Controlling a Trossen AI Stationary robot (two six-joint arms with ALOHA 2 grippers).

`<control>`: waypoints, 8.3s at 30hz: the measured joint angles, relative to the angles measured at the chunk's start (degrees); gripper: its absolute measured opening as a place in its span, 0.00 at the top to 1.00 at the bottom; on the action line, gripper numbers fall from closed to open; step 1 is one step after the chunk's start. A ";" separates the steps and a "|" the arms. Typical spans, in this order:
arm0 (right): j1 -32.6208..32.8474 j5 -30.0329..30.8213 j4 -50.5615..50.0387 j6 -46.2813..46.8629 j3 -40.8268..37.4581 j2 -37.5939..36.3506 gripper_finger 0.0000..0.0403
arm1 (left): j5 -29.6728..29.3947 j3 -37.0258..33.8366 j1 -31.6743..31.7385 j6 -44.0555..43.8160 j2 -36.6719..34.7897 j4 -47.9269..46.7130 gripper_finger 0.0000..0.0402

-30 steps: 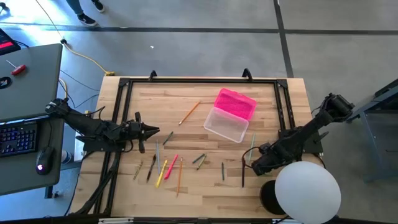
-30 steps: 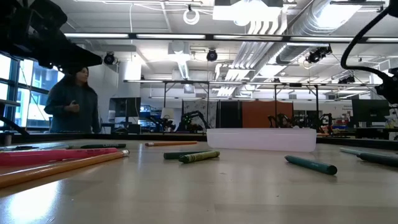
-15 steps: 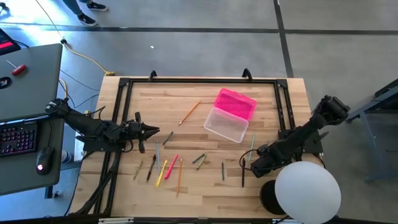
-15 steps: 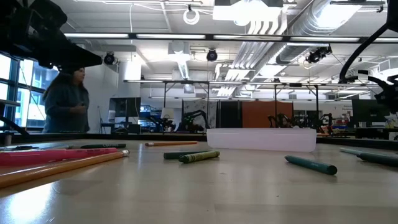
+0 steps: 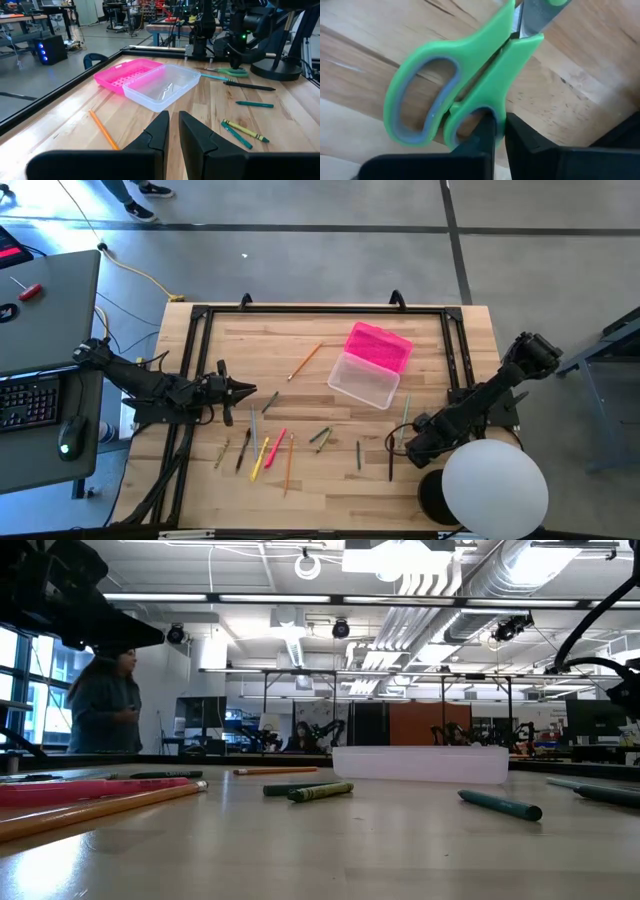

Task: Pick & place school supplies into a supply box
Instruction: Put the green scissors into the pink supply box, then put the top orange pencil into the pink supply box

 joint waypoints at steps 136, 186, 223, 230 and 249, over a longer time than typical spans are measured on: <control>-21.83 13.22 19.30 -80.75 38.39 8.05 0.68 | -2.76 16.74 14.40 -40.53 57.99 14.44 0.82; -26.71 15.39 57.69 -79.53 -1.08 -14.67 0.68 | 5.13 18.88 22.86 -27.89 75.15 20.19 0.57; -26.71 15.43 57.34 -79.23 -1.06 -14.67 0.68 | 4.49 21.64 20.88 -27.25 72.79 18.46 0.96; -26.69 15.43 57.32 -79.11 -1.06 -14.67 0.68 | 4.02 21.67 20.87 -25.37 67.60 16.91 0.97; -26.69 17.44 57.38 -79.52 -1.06 -14.67 0.68 | 18.58 21.73 20.98 -11.64 61.00 19.79 0.96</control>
